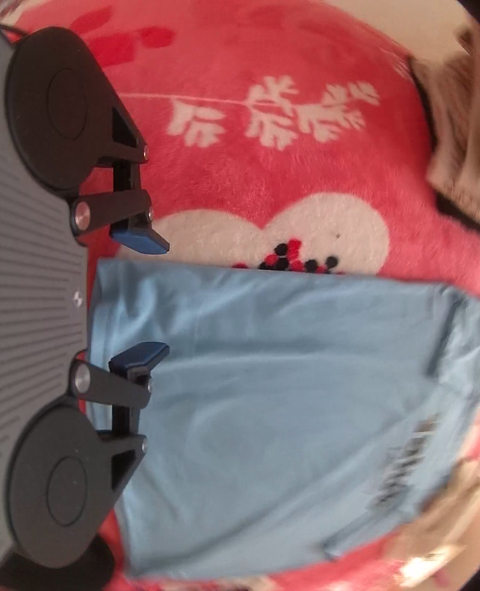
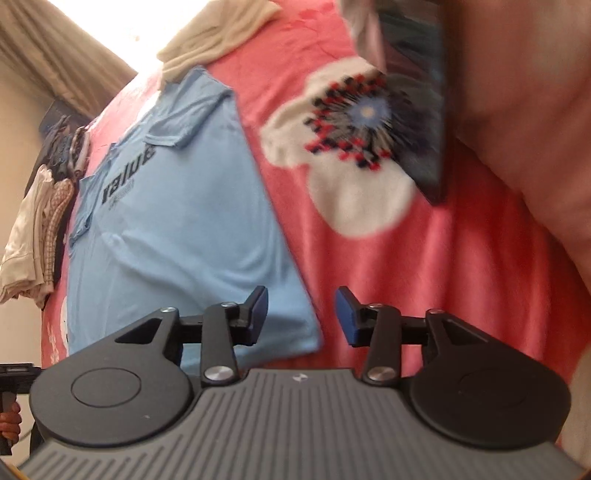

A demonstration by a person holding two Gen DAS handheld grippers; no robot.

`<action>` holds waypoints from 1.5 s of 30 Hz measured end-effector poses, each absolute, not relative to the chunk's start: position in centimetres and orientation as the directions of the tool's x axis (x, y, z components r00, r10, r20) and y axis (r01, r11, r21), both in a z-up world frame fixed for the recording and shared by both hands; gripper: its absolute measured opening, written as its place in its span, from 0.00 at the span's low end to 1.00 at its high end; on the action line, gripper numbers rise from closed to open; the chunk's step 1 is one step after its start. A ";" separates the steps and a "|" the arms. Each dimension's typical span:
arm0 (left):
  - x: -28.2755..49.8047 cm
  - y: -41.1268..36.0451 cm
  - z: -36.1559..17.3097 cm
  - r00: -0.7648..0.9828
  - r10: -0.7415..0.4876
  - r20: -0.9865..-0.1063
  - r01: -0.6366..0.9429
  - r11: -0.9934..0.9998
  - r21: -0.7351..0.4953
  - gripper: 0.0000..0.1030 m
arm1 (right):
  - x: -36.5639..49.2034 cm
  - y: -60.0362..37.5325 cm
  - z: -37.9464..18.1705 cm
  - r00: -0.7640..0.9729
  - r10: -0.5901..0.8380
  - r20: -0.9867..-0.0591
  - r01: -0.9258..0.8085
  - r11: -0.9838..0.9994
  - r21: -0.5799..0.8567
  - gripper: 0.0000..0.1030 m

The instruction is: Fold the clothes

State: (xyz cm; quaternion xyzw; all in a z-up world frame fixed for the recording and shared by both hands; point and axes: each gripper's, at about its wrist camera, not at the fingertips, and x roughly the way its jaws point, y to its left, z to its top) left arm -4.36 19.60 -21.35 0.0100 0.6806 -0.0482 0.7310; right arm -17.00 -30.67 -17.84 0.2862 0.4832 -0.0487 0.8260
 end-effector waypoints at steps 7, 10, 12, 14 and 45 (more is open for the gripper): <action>-5.1 19.4 -23.0 -0.014 -0.037 -0.999 0.179 0.983 -0.039 0.56 | -14.8 -30.5 -20.3 0.395 0.197 -0.897 0.373 0.858 0.353 0.45; -4.8 20.6 -23.3 -0.027 -0.103 -0.994 0.146 0.984 -0.106 0.59 | -14.8 -31.5 -20.3 0.410 0.258 -0.875 0.399 0.812 0.426 0.46; -4.8 21.2 -23.6 -0.033 -0.138 -0.990 0.150 0.979 -0.141 0.61 | -14.4 -31.7 -20.7 0.402 0.309 -0.862 0.401 0.787 0.469 0.48; -4.8 21.6 -23.6 -0.035 -0.168 -0.985 0.149 0.974 -0.171 0.62 | -14.1 -31.4 -21.3 0.366 0.353 -0.861 0.395 0.779 0.488 0.48; -7.2 24.5 -18.9 0.155 -0.377 -0.913 0.055 0.926 -0.373 0.09 | -15.8 -30.7 -17.9 0.481 0.429 -0.764 0.377 0.686 0.623 0.04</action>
